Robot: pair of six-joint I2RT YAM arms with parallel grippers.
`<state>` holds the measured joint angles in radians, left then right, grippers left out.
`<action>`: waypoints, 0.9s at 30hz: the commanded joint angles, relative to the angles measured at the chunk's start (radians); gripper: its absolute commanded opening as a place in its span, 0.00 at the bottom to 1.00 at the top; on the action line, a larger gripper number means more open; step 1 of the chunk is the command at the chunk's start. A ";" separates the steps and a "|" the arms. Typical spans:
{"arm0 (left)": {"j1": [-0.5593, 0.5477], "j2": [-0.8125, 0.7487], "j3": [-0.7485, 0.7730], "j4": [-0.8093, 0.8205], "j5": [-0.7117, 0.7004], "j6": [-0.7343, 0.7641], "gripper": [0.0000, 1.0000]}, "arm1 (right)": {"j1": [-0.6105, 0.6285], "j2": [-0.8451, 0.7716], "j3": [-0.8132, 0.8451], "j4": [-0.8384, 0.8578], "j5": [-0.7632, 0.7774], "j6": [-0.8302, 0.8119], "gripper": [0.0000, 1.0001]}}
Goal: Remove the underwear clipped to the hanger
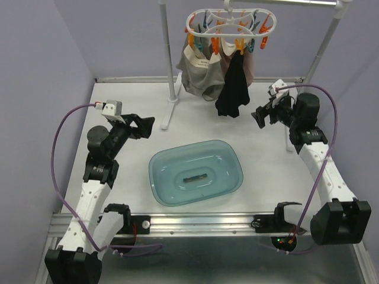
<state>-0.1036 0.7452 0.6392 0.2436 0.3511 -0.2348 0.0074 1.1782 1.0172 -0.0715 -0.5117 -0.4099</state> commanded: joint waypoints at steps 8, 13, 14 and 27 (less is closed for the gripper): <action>-0.238 0.112 0.221 0.059 0.042 -0.118 0.99 | -0.003 -0.003 -0.155 -0.215 -0.079 0.075 1.00; -0.364 0.172 0.352 0.031 -0.076 -0.101 0.99 | -0.001 0.165 -0.067 -0.264 -0.214 0.166 1.00; -0.395 0.192 0.387 0.031 -0.101 -0.103 0.99 | -0.003 0.191 -0.045 -0.292 -0.203 0.155 1.00; -0.610 0.543 0.737 0.100 -0.311 -0.126 0.98 | -0.003 0.112 -0.088 -0.304 -0.102 0.137 1.00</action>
<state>-0.6678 1.1980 1.2392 0.2703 0.1131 -0.3565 0.0074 1.3094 0.9287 -0.3824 -0.6621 -0.2085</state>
